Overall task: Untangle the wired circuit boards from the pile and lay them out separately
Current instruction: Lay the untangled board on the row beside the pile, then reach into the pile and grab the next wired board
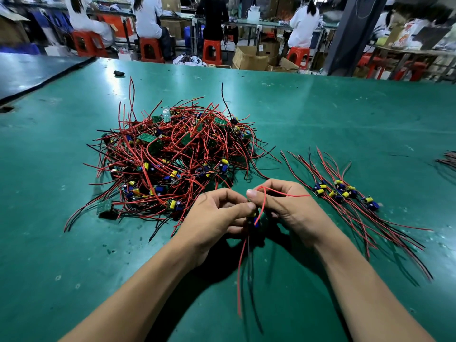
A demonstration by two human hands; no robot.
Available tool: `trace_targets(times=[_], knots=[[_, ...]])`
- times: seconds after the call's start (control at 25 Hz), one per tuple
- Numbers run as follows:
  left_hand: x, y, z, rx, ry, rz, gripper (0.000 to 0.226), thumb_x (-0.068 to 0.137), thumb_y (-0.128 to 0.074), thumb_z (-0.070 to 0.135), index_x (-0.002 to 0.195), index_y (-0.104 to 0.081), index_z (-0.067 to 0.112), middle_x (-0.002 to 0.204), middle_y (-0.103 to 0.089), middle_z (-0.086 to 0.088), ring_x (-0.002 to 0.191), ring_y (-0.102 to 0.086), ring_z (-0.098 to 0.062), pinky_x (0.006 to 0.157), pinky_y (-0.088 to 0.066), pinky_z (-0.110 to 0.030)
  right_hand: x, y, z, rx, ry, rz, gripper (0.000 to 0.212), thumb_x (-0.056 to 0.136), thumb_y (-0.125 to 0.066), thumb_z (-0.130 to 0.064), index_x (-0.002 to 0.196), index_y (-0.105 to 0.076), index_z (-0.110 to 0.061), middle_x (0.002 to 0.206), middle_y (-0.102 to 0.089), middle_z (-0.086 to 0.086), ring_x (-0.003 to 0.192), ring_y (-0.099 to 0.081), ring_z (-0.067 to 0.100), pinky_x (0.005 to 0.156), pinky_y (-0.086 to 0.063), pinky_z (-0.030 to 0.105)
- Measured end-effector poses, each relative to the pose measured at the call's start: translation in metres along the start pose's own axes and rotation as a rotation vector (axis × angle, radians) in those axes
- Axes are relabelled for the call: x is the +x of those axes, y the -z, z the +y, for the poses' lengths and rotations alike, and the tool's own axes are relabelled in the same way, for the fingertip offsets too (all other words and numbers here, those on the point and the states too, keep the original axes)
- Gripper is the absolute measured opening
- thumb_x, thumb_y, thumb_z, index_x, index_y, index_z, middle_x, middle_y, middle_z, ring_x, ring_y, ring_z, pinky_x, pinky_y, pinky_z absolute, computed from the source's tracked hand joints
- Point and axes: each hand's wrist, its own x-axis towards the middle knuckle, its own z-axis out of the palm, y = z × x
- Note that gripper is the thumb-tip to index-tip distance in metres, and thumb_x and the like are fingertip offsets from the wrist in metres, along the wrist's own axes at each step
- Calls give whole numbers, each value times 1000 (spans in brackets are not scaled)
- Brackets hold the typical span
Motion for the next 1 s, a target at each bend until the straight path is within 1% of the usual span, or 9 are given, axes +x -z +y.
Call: trace_targets(times=[0.08, 0.2, 0.32, 0.44, 0.6, 0.72, 0.8, 0.88, 1.0], knots=[[0, 3, 2, 6, 9, -14, 7, 85, -70, 0, 91, -66, 2, 72, -69, -9, 61, -68, -17, 57, -57, -24, -1, -2, 0, 60, -37, -10, 27, 68, -89, -34, 79, -71, -16, 79, -53, 15, 70, -40, 23, 59, -33, 31], [-1, 3, 4, -27, 25, -40, 6, 86, -66, -2, 89, -70, 1, 74, -71, -12, 63, -72, -22, 54, -56, -23, -1, -1, -1, 108, -86, -12, 32, 65, -91, -38, 75, -67, -18, 77, -46, 14, 66, -32, 22, 62, -27, 38], [0, 3, 5, -47, 63, -43, 9, 87, -64, -4, 90, -73, -1, 74, -70, -18, 63, -72, -27, 54, -58, -24, -3, -1, 0, 150, -131, -18, 36, 68, -91, -42, 76, -63, -23, 73, -45, 7, 61, -32, 19, 62, -31, 34], [-1, 2, 5, -46, 84, -63, 8, 88, -62, -5, 90, -70, -6, 70, -68, -16, 57, -70, -23, 49, -49, -20, -3, -3, 1, 199, -160, -4, 43, 62, -93, -48, 73, -59, -24, 71, -44, 5, 56, -33, 17, 58, -36, 32], [-1, -1, 6, 11, 70, -70, 11, 87, -62, -3, 84, -72, -2, 67, -63, -12, 49, -63, -12, 45, -45, -16, 3, -3, 0, 280, -140, 23, 51, 47, -98, -48, 60, -56, -22, 55, -37, -2, 45, -27, 10, 47, -16, 26], [0, -1, 3, 49, 63, -60, 10, 86, -67, 5, 78, -74, 6, 73, -59, -13, 60, -53, -18, 51, -44, -21, 4, -3, 1, 283, -171, -4, 45, 55, -95, -45, 59, -56, -22, 62, -37, 0, 54, -22, 11, 55, -9, 30], [1, -1, 0, 76, 43, -51, 11, 87, -71, 13, 76, -72, 10, 68, -60, -4, 61, -50, -17, 51, -41, -18, 3, -5, 0, 267, -195, -27, 39, 67, -89, -41, 59, -55, -23, 66, -35, 1, 57, -21, 13, 56, -10, 32], [1, -1, -3, 99, 13, -46, 12, 87, -72, 15, 76, -71, 11, 62, -61, 3, 54, -52, -11, 49, -41, -15, 4, -6, 0, 242, -196, -22, 38, 70, -88, -40, 59, -55, -24, 65, -39, 0, 56, -27, 11, 55, -13, 31], [2, -1, -5, 48, -14, -37, 11, 87, -71, 11, 81, -72, 2, 66, -68, -5, 56, -67, -21, 52, -52, -23, 4, -7, 1, 253, -176, 3, 35, 67, -84, -41, 61, -55, -24, 64, -43, 0, 52, -36, 9, 57, -23, 31]])
